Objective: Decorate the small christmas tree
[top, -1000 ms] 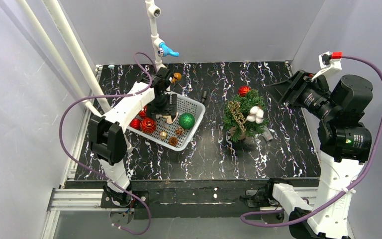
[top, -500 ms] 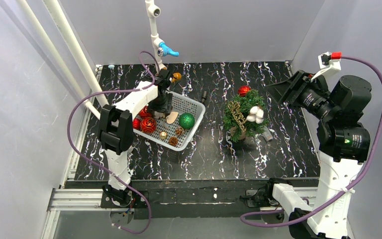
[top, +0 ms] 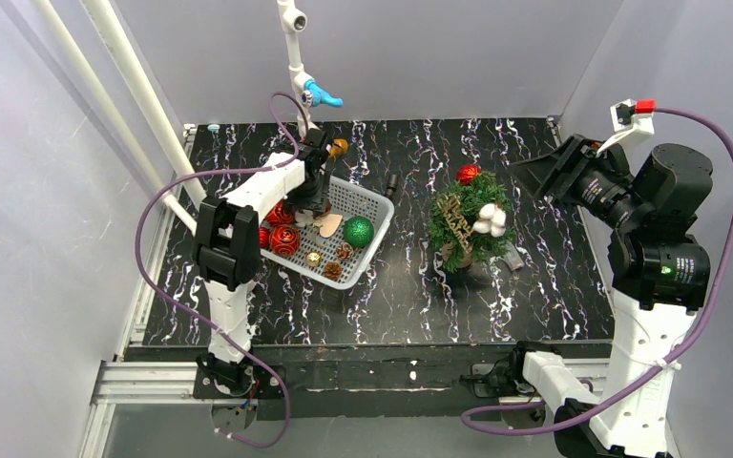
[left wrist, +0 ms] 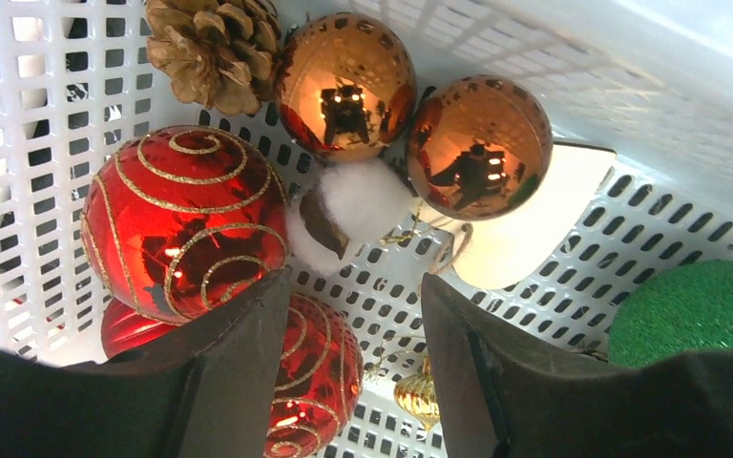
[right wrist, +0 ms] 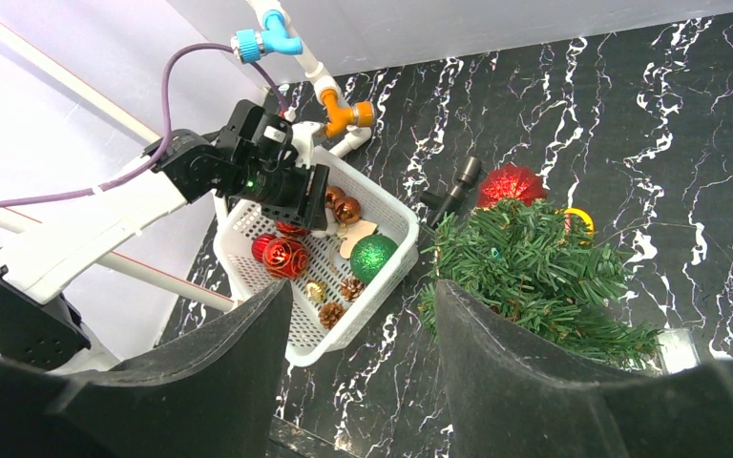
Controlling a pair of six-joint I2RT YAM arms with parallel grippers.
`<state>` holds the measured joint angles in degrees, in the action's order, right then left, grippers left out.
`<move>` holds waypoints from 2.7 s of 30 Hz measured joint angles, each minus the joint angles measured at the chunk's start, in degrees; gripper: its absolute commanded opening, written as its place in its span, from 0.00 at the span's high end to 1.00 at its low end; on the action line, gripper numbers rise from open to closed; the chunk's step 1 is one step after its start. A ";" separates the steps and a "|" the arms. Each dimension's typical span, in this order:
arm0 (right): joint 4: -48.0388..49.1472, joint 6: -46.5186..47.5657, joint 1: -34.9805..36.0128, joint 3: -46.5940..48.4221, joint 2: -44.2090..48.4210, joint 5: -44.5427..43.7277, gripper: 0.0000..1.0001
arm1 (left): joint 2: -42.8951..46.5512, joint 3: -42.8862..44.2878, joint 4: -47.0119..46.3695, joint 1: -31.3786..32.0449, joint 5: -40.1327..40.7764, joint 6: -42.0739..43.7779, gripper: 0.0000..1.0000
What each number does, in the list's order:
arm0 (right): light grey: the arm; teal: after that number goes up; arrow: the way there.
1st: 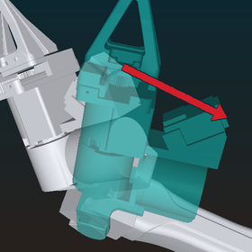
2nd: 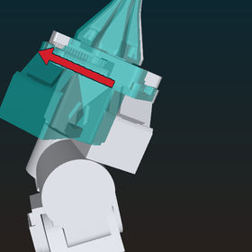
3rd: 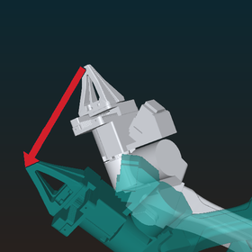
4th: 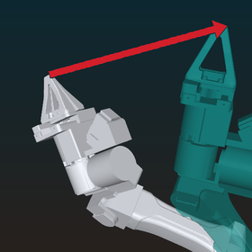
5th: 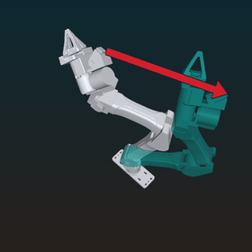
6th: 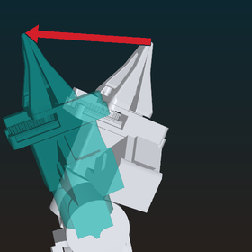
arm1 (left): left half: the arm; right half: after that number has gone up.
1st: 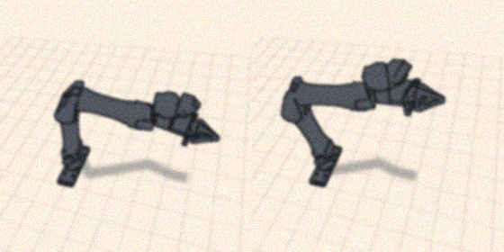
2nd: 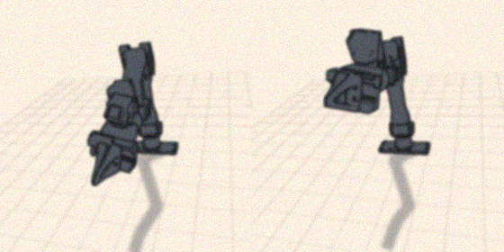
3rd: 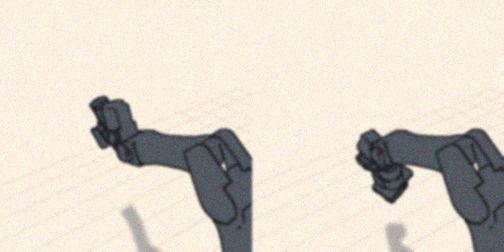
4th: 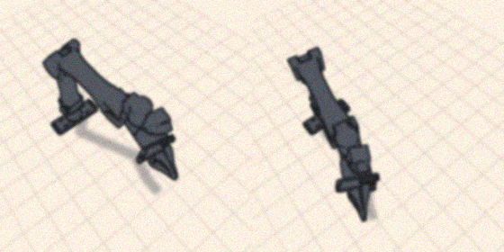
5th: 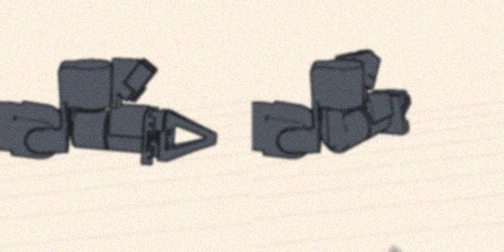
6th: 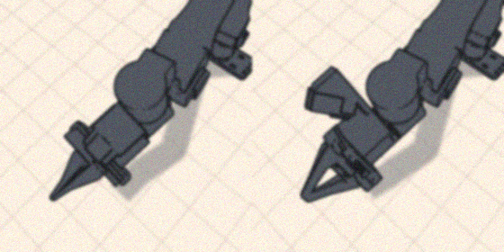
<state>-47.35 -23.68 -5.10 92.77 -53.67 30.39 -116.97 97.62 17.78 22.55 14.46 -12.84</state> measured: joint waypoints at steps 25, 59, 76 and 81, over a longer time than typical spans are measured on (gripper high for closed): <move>-0.02 0.02 -0.02 0.00 0.09 -0.26 0.35 | -3.23 -0.72 -3.87 -0.85 1.73 0.66 0.78; 6.82 -1.73 20.65 4.17 -6.12 0.68 0.39 | 20.59 11.58 15.78 -0.68 -33.51 -12.87 1.00; 6.36 21.94 48.24 7.89 -21.14 -10.69 0.39 | 16.65 22.16 24.46 -0.63 -58.16 -16.46 1.00; 9.09 28.02 49.96 7.41 -23.30 -10.40 0.37 | 16.37 22.51 24.55 -0.63 -59.71 -17.27 1.00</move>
<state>-38.26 4.34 44.86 100.18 -76.97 19.99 -100.60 120.14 42.33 21.91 -45.25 -30.11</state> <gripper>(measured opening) 0.611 0.026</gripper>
